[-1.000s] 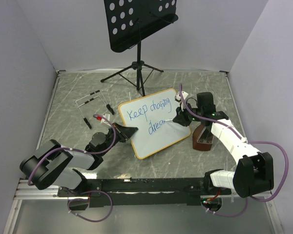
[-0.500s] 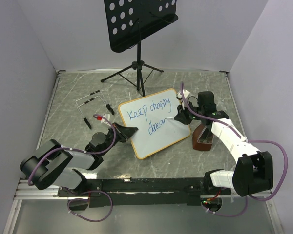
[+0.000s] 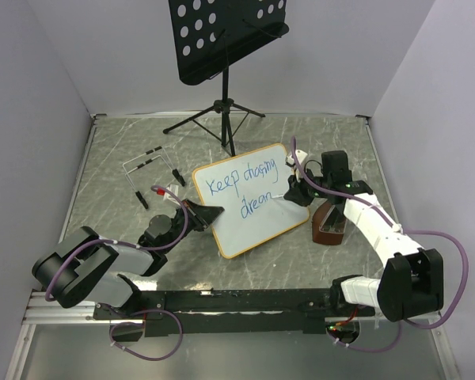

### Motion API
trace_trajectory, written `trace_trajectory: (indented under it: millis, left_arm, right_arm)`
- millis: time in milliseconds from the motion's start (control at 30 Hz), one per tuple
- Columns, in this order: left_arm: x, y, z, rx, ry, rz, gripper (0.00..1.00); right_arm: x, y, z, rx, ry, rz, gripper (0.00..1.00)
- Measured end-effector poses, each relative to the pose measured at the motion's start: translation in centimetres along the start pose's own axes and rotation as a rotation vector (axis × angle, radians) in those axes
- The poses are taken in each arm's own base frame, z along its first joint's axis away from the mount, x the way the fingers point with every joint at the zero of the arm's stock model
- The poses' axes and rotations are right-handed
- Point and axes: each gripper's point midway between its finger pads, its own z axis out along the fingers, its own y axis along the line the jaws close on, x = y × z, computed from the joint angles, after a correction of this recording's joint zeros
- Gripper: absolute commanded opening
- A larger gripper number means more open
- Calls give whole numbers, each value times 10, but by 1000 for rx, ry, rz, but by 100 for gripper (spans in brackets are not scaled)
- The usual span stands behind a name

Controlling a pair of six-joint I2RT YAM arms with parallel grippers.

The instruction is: Write a sentence on the whiteboard

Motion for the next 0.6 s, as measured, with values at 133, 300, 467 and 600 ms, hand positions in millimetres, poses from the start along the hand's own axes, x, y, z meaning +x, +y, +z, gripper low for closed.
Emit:
trace_trajectory:
  millis: [133, 300, 467, 600]
  left_arm:
    - [0, 1, 0, -1, 1, 0, 1]
    - [1, 1, 1, -1, 2, -1, 1]
    - [1, 1, 1, 1, 0, -2, 1]
    - [1, 1, 1, 1, 0, -1, 1]
  right_arm:
    - [4, 3, -1, -8, 12, -1, 0]
    - [4, 3, -1, -7, 12, 3, 0]
    - [1, 1, 0, -4, 7, 17, 0]
    - [-3, -2, 1, 2, 0, 20, 0]
